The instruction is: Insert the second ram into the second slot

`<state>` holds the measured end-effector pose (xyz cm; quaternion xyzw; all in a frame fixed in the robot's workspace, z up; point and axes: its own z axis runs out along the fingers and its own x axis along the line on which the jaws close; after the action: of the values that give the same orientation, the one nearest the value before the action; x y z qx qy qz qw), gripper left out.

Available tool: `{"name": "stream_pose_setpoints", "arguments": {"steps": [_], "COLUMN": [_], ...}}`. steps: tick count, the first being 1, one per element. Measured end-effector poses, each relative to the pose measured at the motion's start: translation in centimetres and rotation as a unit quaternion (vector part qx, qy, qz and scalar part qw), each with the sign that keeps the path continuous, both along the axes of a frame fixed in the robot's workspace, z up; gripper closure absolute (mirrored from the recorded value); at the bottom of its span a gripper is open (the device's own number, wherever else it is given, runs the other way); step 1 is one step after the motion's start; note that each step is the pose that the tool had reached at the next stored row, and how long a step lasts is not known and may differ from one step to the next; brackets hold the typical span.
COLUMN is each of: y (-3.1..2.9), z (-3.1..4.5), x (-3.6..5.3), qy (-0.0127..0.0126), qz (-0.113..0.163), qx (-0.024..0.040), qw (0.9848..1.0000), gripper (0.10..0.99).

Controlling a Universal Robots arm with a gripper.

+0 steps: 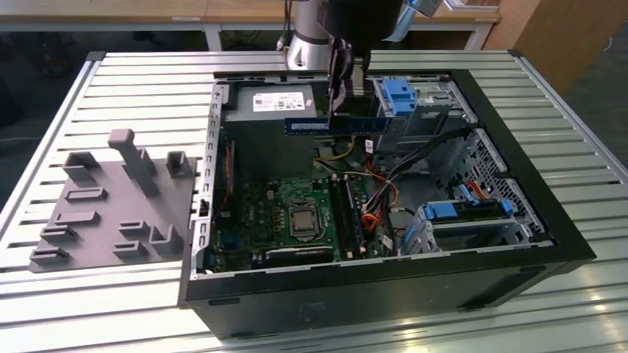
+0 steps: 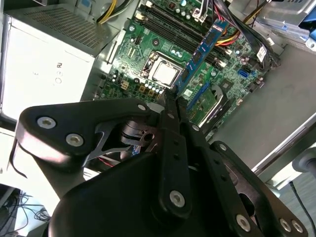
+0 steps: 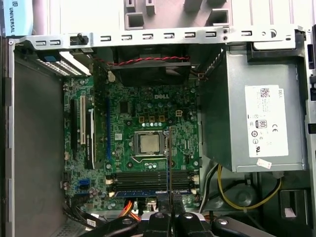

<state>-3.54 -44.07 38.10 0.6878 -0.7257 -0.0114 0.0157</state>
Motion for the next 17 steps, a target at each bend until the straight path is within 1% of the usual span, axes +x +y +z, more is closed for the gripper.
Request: {"name": "stream_pose_setpoints", "arguments": {"steps": [9,17], "y": [0.0,0.0], "z": [0.0,-0.01], "x": [0.0,0.0], "qy": [0.0,0.0], "qz": [-0.016,-0.038], "qx": [-0.0012,-0.002], "qw": [0.9999,0.9993], "gripper": [0.953,0.953]}}
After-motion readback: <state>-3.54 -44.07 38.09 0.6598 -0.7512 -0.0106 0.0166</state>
